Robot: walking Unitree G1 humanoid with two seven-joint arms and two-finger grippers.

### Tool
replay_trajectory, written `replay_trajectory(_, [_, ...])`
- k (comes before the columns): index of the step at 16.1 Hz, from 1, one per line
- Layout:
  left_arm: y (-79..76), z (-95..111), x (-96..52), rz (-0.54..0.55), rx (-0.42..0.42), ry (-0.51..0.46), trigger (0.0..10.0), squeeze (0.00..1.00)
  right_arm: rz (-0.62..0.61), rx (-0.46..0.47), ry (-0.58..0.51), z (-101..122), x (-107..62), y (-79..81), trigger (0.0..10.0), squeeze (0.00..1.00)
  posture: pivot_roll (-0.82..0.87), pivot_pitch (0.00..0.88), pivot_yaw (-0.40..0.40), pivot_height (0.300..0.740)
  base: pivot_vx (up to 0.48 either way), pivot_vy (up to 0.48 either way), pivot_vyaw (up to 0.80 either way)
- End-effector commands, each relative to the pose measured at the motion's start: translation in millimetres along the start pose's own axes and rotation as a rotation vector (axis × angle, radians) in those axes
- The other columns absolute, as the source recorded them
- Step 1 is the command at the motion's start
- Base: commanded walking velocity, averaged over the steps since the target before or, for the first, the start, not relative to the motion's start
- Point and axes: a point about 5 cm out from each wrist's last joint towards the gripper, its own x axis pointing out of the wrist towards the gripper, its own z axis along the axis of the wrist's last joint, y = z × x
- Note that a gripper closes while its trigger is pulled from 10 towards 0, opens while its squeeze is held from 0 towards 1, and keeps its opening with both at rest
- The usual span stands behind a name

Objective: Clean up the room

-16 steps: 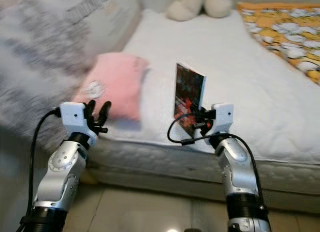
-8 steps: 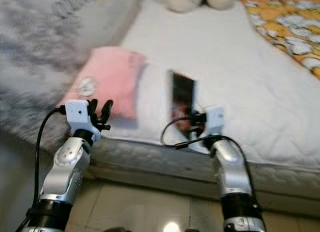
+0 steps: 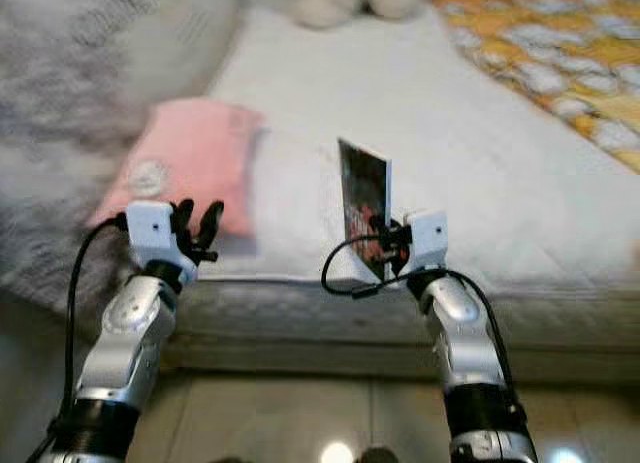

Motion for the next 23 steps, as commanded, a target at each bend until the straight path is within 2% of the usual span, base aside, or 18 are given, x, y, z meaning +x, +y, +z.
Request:
replay_trajectory(1, [1.2, -2.9, 0.8, 0.020, 0.014, 0.013, 10.0, 0.00, 0.001, -0.002, -0.042, 5.1, 2.7, 1.0, 0.0, 0.00, -0.18, 0.000, 0.126, 0.740, 0.000, 0.000, -0.80])
replay_trajectory(5, [-3.2, 3.3, 1.2, 0.015, -0.013, -0.030, 10.0, 0.00, 0.027, -0.011, -0.029, 2.9, 9.1, 10.0, 0.0, 0.00, -0.16, 0.000, 0.113, 0.740, 0.000, 0.000, -0.17])
replay_trajectory(7, [-1.7, 10.1, 2.8, 0.027, 0.005, -0.062, 10.0, 0.00, 0.053, 0.004, -0.063, 10.7, 16.5, 15.2, 0.0, 0.00, -0.15, 0.000, 0.109, 0.740, 0.448, 0.000, 0.00])
replay_trajectory(11, [-3.5, 13.0, 5.1, -0.005, 0.025, -0.076, 10.0, 0.00, 0.052, 0.012, -0.110, 23.1, 23.4, 14.4, 0.0, 0.00, -0.15, 0.000, 0.110, 0.740, 0.454, 0.000, 0.00])
replay_trajectory(13, [-3.5, 12.8, 5.9, -0.018, 0.026, -0.073, 10.0, 0.00, 0.048, 0.001, -0.112, 23.3, 23.6, 15.0, 0.0, 0.00, -0.15, 0.000, 0.110, 0.740, 0.461, 0.000, 0.00])
replay_trajectory(17, [-5.1, 12.2, 7.9, -0.037, 0.024, -0.064, 10.0, 0.00, 0.033, 0.009, -0.111, 21.3, 23.1, 14.0, 0.0, 0.00, -0.16, 0.000, 0.121, 0.740, 0.462, 0.000, -0.76])
replay_trajectory(21, [-5.3, 12.7, 9.3, -0.038, 0.021, -0.063, 10.0, 0.00, 0.036, 0.004, -0.107, 22.8, 24.5, 12.9, 0.0, 0.00, -0.16, 0.000, 0.121, 0.740, 0.466, 0.000, 0.00])
replay_trajectory(23, [-4.8, 14.3, 8.7, -0.025, 0.020, -0.075, 10.0, 0.00, 0.057, 0.008, -0.108, 26.2, 27.5, 14.6, 0.0, 0.00, -0.15, 0.000, 0.119, 0.740, 0.000, 0.000, 0.00])
